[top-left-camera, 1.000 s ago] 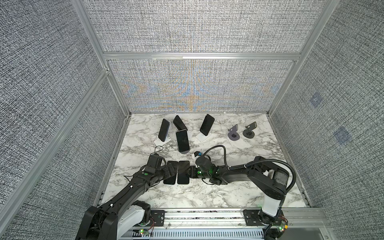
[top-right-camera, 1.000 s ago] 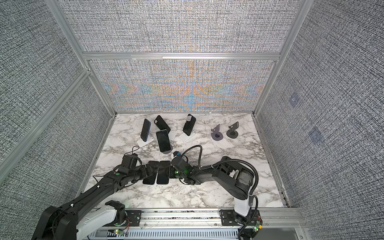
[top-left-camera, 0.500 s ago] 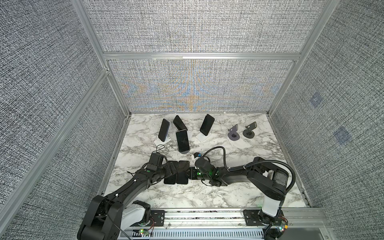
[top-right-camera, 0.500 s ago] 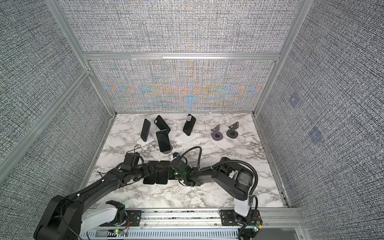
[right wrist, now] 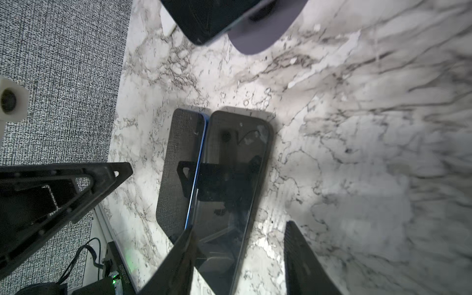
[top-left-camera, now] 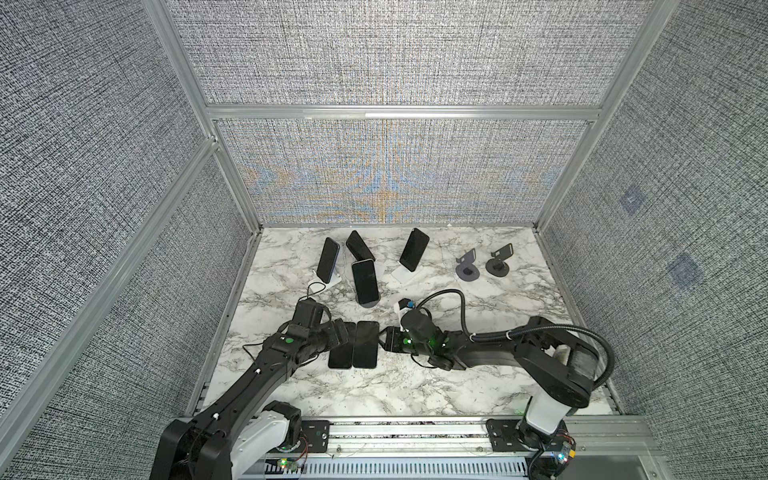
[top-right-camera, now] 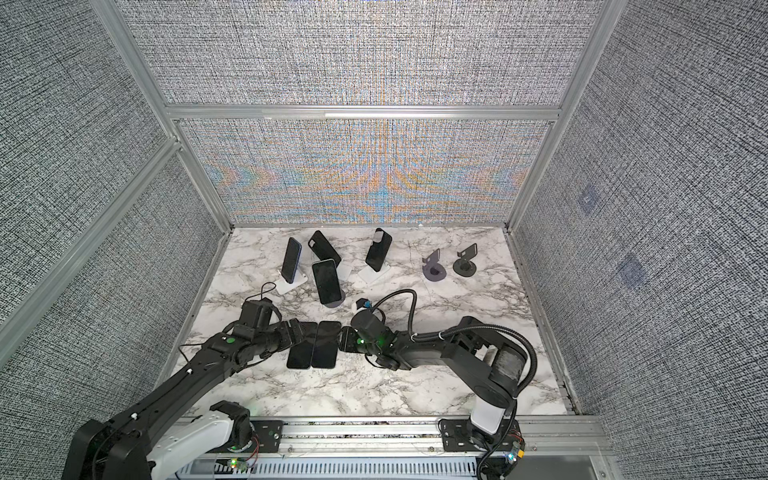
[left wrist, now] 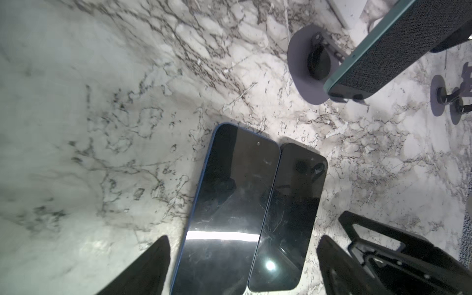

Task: Remove the phone from the phone stand
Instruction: 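Lift both grippers off the flat phones, left gripper reaching toward the stands, then lower the left gripper around the black phone on the white stand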

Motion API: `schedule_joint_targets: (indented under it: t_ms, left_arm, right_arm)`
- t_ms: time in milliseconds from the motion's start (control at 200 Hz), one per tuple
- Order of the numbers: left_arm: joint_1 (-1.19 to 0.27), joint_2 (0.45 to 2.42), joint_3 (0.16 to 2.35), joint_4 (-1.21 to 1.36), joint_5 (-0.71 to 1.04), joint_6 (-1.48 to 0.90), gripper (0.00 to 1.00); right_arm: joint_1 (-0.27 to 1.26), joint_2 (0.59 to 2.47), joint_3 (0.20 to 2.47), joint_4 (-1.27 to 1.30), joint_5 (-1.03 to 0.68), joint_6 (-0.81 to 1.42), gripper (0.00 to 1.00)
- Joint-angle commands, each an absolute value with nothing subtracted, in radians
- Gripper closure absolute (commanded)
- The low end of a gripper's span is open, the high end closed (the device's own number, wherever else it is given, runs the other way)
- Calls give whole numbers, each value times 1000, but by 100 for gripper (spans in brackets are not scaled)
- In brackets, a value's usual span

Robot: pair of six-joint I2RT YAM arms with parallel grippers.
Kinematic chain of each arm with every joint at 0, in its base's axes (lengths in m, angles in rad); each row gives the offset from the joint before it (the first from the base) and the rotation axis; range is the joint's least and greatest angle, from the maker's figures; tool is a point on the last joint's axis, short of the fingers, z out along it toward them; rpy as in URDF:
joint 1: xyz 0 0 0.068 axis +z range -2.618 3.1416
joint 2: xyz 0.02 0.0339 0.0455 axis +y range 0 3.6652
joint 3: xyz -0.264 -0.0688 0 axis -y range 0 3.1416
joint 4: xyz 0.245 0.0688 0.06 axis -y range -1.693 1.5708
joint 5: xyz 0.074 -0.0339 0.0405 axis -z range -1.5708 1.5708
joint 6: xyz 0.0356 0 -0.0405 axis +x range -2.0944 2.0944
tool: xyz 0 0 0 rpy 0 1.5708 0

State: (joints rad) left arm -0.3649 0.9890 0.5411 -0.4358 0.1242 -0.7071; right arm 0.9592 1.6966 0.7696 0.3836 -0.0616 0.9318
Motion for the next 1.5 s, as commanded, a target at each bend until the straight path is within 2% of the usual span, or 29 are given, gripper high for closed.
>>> schedule_joint_targets:
  t_ms: [0,100,320,575,765,955,1126,1231,1316,1496]
  left_arm:
    - [-366,956,581,-509,94,-645,7]
    - [-374,926,638,-524,98,-636,6]
    - [-448,937,830,-590,-16,-529,5]
    - [-575,1157,1160,-617,-82,-357,5]
    - [-586,1380,1400,-591,77,-209,4]
    - [-581,1637,1627,-612,254,-115,3]
    - [-575,1802,1811,-645,276,-50,1]
    - [-558,1899,1904,-660,325,-17,1]
    - [-534,1960,1948,-647,381,-15,1]
    - [-512,2055,2015,-634,351,59,1]
  right_arm:
    - [929,1638,760,293,-32,863,51]
    - [877,1560,747,219,-34,822,50]
    - [757,1401,711,64,-62,732,49]
    - [680,1227,698,-130,-16,625,49]
    - [621,1124,684,-237,-65,570,48]
    - [545,1098,618,-128,-223,604,47]
    - [499,1071,609,-164,-273,601,44]
    - [474,1035,558,-94,-292,644,44]
    - [465,1005,534,-75,-296,659,43]
    - [428,928,524,-162,-288,628,41]
